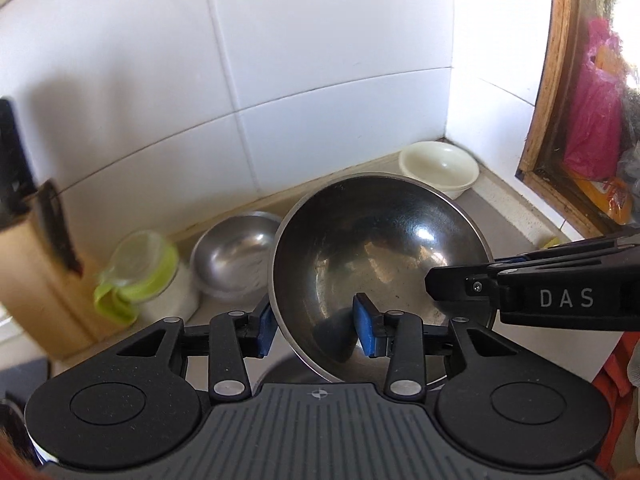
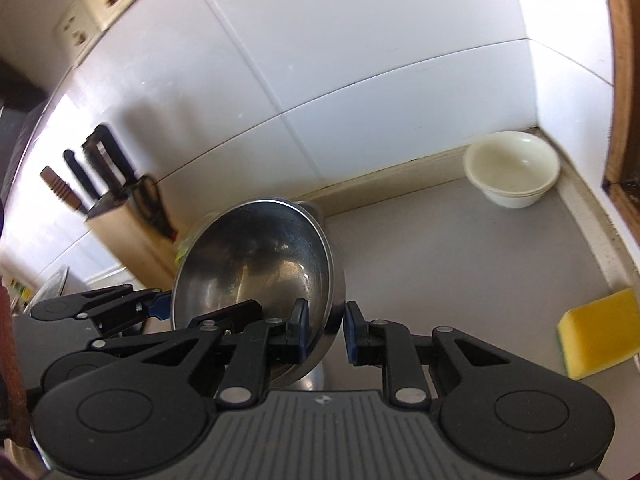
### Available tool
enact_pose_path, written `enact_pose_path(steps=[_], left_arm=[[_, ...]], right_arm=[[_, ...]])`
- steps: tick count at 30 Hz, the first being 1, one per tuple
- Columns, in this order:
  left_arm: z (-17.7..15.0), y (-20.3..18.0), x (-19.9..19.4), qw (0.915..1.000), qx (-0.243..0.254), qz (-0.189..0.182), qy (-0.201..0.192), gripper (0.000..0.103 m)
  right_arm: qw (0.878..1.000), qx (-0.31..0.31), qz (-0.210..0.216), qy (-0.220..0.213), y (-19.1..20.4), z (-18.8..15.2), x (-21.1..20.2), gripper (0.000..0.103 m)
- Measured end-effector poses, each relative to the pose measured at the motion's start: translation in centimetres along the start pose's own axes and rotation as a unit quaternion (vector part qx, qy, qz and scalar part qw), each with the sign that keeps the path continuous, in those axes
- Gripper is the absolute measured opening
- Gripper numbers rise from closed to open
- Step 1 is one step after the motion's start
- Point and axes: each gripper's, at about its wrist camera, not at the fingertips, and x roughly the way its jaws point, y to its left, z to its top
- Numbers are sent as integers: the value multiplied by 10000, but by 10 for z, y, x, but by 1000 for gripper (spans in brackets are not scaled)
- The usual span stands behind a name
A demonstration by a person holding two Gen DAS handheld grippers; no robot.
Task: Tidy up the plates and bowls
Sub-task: 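Lower the steel bowl into the other steel bowl and open the left gripper, then move the left gripper to the steel bowl beside the green-lidded jar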
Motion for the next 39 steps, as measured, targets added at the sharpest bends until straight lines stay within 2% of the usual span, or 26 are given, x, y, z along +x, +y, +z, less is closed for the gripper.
enact_pose_path(steps=[13,22,27,32,37,39], left_arm=[[-45,13,-16,9989,-349,220,219,51],[-64,22,-2,9967,-534,317,528,51],[-66,28,8,9948,-723,297,650,51],[-67,27,13,9944,-705,300,729,50],[-67,31,15,9943,-716,355,711,52],[-66,32,16,9944,-707,358,705,54]], right_arm=[[9985,-312,158,431,31,-31,13,24],[9959,-372,120,820,35,-44,40,24],[9952,-442,40,875,37,-43,50,24],[9943,-575,-104,895,37,-43,54,25],[9937,-802,-372,690,37,-38,51,32],[9944,-779,-328,634,33,-35,48,32]])
